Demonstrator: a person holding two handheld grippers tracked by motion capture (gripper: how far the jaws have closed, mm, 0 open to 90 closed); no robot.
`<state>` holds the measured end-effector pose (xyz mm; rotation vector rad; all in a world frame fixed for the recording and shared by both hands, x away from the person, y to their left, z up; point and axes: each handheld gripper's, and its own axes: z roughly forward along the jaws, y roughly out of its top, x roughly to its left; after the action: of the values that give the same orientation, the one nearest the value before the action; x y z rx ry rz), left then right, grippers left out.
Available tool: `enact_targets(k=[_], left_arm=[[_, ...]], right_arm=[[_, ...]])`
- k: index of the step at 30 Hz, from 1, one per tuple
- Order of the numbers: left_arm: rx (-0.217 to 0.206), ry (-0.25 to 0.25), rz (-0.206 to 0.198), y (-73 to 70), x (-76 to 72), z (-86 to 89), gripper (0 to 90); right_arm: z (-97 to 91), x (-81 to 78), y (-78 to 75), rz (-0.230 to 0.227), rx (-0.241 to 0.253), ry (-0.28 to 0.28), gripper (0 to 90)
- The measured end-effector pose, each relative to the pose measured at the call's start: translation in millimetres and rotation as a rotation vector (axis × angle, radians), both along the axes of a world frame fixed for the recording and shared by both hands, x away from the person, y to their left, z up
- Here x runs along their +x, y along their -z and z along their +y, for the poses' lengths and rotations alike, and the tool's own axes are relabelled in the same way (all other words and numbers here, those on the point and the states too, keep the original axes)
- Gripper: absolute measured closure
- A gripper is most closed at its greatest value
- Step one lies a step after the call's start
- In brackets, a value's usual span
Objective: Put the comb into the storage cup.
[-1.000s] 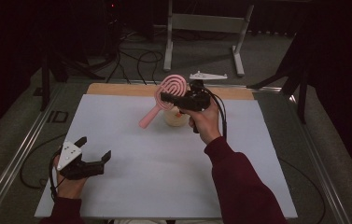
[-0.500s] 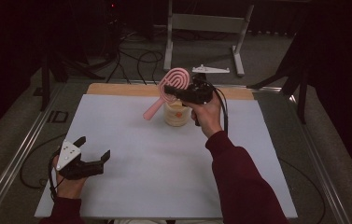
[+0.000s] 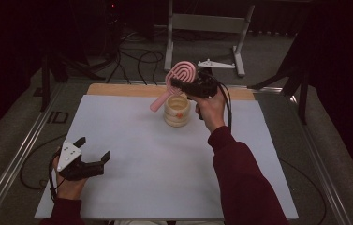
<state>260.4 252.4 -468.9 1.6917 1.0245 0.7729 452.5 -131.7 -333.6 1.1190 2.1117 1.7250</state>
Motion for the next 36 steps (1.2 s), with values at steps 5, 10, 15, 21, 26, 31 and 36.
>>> enact_targets(k=[5, 10, 15, 21, 26, 31, 36], left_arm=[[0.006, -0.001, 0.0, 0.3, 0.1, -0.5, 0.2], [0.005, -0.001, 0.0, 0.2, 0.1, -0.4, 0.2], [0.007, 0.0, 0.001, 0.3, 0.2, -0.7, 0.2], [0.007, -0.001, 0.001, 0.4, 0.2, -0.8, 0.2], [0.011, -0.003, 0.004, 0.9, 0.5, -1.2, 0.2], [0.009, -0.003, 0.003, 0.8, 0.5, -1.4, 0.2], [0.007, -0.004, 0.002, 0.7, 0.3, -1.2, 0.2]], right_arm=[[-2.4, 3.9, 0.5, -0.001, 0.0, 0.023, 63.0], [-8.3, 8.7, 1.9, 0.003, 0.026, 0.048, 63.0], [-11.7, 11.2, 3.1, -0.009, 0.013, 0.085, 63.0], [-17.1, 16.4, 5.5, -0.001, 0.012, 0.131, 63.0], [-20.3, 19.0, 5.6, 0.002, 0.006, 0.153, 63.0], [-23.2, 20.4, 4.7, 0.002, 0.002, 0.176, 63.0], [-28.2, 21.7, 2.8, 0.004, -0.005, 0.209, 63.0]])
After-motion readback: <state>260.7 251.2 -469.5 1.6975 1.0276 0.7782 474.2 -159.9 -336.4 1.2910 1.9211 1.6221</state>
